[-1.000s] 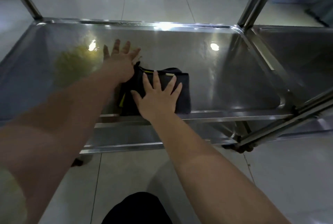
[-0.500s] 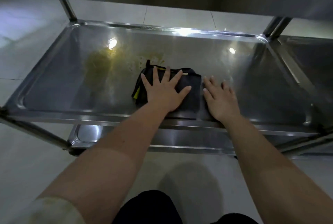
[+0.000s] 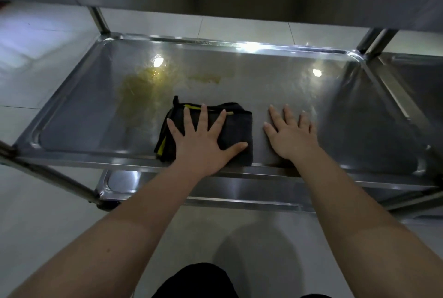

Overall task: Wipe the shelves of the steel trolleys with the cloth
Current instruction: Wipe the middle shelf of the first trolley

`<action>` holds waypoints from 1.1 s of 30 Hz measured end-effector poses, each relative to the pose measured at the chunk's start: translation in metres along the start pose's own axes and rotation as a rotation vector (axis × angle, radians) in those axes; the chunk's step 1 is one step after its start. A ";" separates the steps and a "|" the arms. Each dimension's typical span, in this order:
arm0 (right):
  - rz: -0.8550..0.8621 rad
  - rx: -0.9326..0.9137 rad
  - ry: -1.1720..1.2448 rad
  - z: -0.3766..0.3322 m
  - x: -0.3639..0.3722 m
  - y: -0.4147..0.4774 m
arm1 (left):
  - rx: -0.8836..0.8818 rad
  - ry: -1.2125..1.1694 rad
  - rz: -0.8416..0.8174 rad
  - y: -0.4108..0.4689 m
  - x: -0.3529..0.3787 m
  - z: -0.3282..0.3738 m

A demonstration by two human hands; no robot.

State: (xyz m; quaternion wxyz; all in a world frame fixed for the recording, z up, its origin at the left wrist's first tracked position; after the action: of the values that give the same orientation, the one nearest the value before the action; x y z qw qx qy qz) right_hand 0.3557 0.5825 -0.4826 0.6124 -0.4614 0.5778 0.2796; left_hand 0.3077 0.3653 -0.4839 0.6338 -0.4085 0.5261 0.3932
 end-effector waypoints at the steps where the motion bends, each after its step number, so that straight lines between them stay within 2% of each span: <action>1: -0.040 0.014 0.005 -0.006 -0.004 0.011 | -0.009 0.011 -0.007 -0.001 0.001 0.000; 3: -0.064 -0.044 0.015 -0.026 -0.015 0.031 | -0.016 0.034 -0.029 0.002 -0.002 0.002; 6: 0.013 -0.151 0.003 -0.047 -0.021 0.050 | -0.007 0.033 -0.012 0.006 0.001 0.002; 10: 0.129 -0.154 -0.072 -0.044 -0.012 0.054 | -0.035 0.004 0.046 0.028 0.001 -0.007; 17: 0.185 -0.160 -0.038 -0.038 -0.004 0.063 | -0.007 -0.002 -0.032 0.136 -0.021 -0.028; 22: 0.189 -0.153 -0.030 -0.039 -0.006 0.067 | -0.012 0.018 -0.038 0.162 -0.028 -0.026; 27: 0.175 -0.145 -0.015 -0.036 -0.007 0.066 | 0.028 0.059 -0.094 0.133 -0.024 -0.014; 33: 0.194 -0.151 -0.011 -0.038 -0.009 0.064 | 0.129 0.100 -0.117 0.019 -0.002 -0.030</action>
State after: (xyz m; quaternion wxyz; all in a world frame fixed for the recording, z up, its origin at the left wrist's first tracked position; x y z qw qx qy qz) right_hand 0.2808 0.5771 -0.4855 0.5491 -0.4467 0.5936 0.3829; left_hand 0.2793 0.3438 -0.4871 0.6537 -0.4161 0.5564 0.2999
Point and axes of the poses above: each hand's wrist, its own y-axis towards the middle knuckle, its own x-axis out of the palm, z = x × y, the point moved 4 cm from there along y, towards the middle knuckle, and after that the axes turned 2 degrees about -x, right-handed, at the moved point
